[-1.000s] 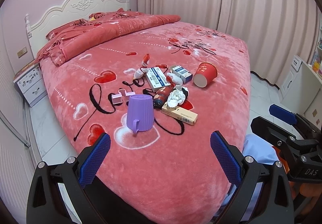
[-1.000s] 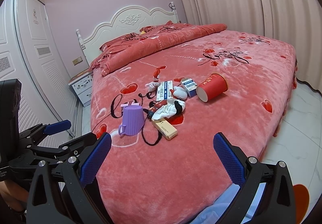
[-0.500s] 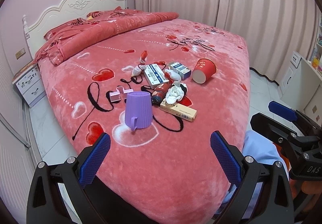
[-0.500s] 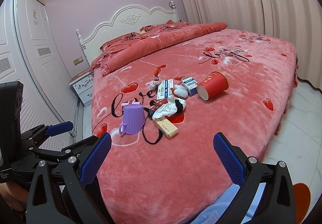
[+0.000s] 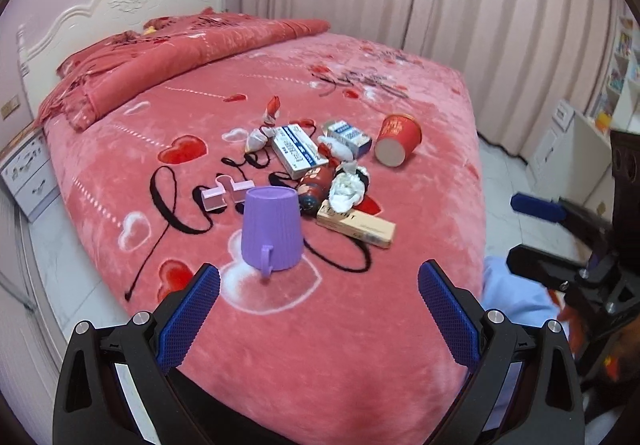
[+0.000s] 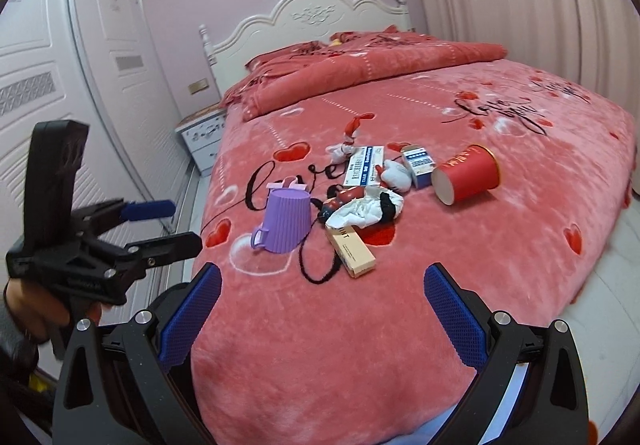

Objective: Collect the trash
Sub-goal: 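Reach the left tool to the purple cup while the right tool reaches the wooden box, then grasp the purple cup with the left tool while the right tool grasps the ET MINT box, then carry the purple cup and wooden box over the orange bin with both tools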

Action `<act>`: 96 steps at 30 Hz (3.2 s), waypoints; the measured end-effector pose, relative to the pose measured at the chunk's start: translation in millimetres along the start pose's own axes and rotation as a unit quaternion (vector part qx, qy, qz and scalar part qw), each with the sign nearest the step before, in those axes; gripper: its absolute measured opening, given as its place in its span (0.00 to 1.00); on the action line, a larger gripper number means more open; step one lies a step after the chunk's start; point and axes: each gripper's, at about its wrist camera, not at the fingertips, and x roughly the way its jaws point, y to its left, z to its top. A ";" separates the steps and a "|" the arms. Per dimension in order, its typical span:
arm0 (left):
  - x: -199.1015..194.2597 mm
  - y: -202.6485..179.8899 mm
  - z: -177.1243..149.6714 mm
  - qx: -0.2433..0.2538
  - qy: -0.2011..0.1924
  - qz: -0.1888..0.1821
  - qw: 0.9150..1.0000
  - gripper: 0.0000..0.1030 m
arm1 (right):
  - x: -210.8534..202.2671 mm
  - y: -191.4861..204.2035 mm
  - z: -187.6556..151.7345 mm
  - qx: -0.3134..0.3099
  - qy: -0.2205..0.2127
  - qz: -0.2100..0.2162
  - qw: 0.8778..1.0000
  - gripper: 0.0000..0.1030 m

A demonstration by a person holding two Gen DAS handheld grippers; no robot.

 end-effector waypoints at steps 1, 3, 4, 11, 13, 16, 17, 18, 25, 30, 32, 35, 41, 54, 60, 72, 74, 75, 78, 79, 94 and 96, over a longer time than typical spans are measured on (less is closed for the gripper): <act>4.8 3.6 1.2 0.005 0.006 -0.011 1.000 0.94 | 3.7 -2.9 1.2 -0.002 0.001 0.008 1.000 0.96; 12.9 8.5 3.1 0.012 0.018 -0.012 1.000 0.94 | 10.3 -9.7 3.2 0.006 -0.005 0.035 0.999 0.96; 18.3 11.7 4.3 0.018 0.022 -0.015 0.999 0.94 | 12.7 -14.5 4.2 0.012 -0.010 0.048 0.999 0.96; 54.9 35.7 15.4 0.015 0.051 -0.044 0.998 0.94 | 47.3 -23.1 12.2 -0.007 0.030 0.031 0.999 0.96; 65.5 40.7 17.6 0.013 0.058 -0.049 0.997 0.94 | 61.5 -28.8 13.4 0.004 0.048 0.029 0.998 0.96; 81.1 43.1 20.3 0.031 0.070 -0.059 0.995 0.94 | 81.9 -36.4 15.1 0.011 0.061 0.047 0.997 0.96; 84.3 42.6 21.3 0.039 0.073 -0.054 0.995 0.94 | 89.4 -35.8 15.5 0.003 0.069 0.042 0.997 0.96; 87.6 42.2 21.6 0.049 0.077 -0.050 0.995 0.94 | 96.6 -34.3 15.3 -0.009 0.078 0.041 0.996 0.96; 110.1 53.3 26.1 0.069 0.099 -0.076 0.990 0.94 | 141.7 -38.5 16.4 -0.042 0.118 0.052 0.991 0.83; 122.5 57.7 29.9 0.074 0.103 -0.087 0.988 0.94 | 161.5 -38.1 13.6 -0.046 0.138 0.056 0.988 0.72; 127.3 60.1 31.5 0.072 0.104 -0.094 0.987 0.94 | 168.8 -37.3 12.9 -0.049 0.147 0.060 0.986 0.62; 131.3 62.8 32.4 0.066 0.105 -0.104 0.987 0.83 | 179.8 -38.0 11.6 -0.052 0.158 0.059 0.984 0.58; 143.5 63.1 29.7 0.070 0.120 -0.106 0.985 0.73 | 189.2 -39.9 10.9 -0.056 0.167 0.052 0.983 0.37; 135.1 69.8 27.8 0.056 0.118 -0.108 0.986 0.66 | 185.2 -39.8 7.8 -0.055 0.162 0.059 0.983 0.26; 117.1 63.8 23.3 0.062 0.118 -0.109 0.985 0.66 | 165.0 -26.0 5.6 -0.063 0.158 0.072 0.983 0.26; 53.0 28.7 1.7 0.077 0.098 -0.111 0.986 0.66 | 86.9 -3.3 -5.1 -0.058 0.122 0.089 0.987 0.26; 38.0 17.7 -3.2 0.083 0.091 -0.117 0.985 0.66 | 72.3 -2.4 -10.9 -0.056 0.119 0.089 0.987 0.27; 33.4 13.2 -5.3 0.085 0.090 -0.121 0.985 0.66 | 64.6 -1.4 -13.9 -0.055 0.117 0.088 0.988 0.27; 19.0 -5.6 -12.4 0.101 0.088 -0.134 0.982 0.66 | 36.3 -1.2 -24.7 -0.045 0.107 0.086 0.989 0.27; 14.5 -12.8 -13.7 0.107 0.086 -0.142 0.980 0.66 | 28.5 -0.9 -28.1 -0.042 0.104 0.085 0.990 0.27; 18.8 -153.4 7.8 0.230 0.066 -0.231 0.943 0.66 | -121.6 -61.7 -68.9 0.037 0.012 -0.012 0.999 0.27; 26.0 -175.8 11.1 0.249 0.069 -0.244 0.935 0.66 | -139.7 -74.3 -77.5 0.048 0.003 -0.030 0.998 0.27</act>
